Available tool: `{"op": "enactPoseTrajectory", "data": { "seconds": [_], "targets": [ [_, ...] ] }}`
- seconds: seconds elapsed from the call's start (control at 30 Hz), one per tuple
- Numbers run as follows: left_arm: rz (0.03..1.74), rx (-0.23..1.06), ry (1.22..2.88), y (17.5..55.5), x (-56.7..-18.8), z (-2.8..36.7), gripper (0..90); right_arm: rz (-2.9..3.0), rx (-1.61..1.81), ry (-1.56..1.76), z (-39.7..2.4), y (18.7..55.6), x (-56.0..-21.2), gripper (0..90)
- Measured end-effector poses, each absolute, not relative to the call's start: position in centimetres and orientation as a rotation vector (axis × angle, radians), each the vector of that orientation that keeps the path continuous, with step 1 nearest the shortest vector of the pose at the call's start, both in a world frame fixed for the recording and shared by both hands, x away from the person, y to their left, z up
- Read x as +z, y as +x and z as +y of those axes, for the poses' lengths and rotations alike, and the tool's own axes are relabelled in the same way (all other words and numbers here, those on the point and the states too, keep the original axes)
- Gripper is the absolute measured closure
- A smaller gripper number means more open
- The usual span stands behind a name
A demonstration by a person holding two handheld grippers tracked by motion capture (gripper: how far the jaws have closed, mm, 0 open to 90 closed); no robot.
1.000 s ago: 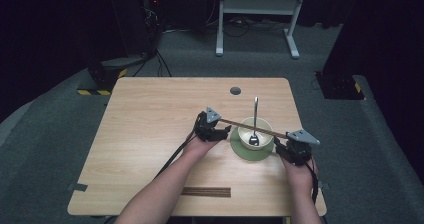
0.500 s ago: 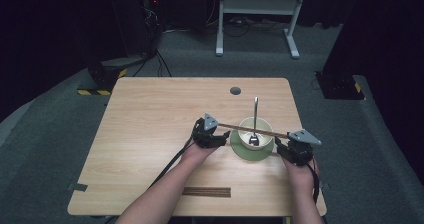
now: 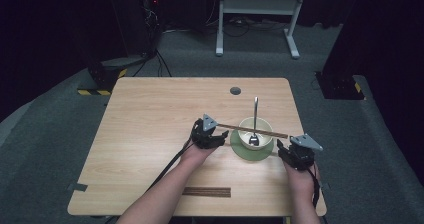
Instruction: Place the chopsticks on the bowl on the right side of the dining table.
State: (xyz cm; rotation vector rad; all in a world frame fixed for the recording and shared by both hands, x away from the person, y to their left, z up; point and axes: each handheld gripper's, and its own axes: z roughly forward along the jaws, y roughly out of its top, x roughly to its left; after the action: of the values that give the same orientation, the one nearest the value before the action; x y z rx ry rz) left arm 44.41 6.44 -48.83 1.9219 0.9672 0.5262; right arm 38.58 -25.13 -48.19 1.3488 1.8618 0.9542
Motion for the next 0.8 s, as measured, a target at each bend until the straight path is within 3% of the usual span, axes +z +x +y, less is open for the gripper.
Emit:
{"op": "enactPoseTrajectory", "data": {
  "seconds": [0.2,0.8],
  "targets": [
    [0.986,0.538,1.900,44.4,-48.8,6.7,44.0,1.822,0.948,1.371,-25.2,38.3,-48.1,66.8],
    [0.989,0.552,1.904,43.9,-49.4,6.9,51.1,1.826,0.935,1.396,-25.6,39.3,-48.5,71.4]
  ]
}}
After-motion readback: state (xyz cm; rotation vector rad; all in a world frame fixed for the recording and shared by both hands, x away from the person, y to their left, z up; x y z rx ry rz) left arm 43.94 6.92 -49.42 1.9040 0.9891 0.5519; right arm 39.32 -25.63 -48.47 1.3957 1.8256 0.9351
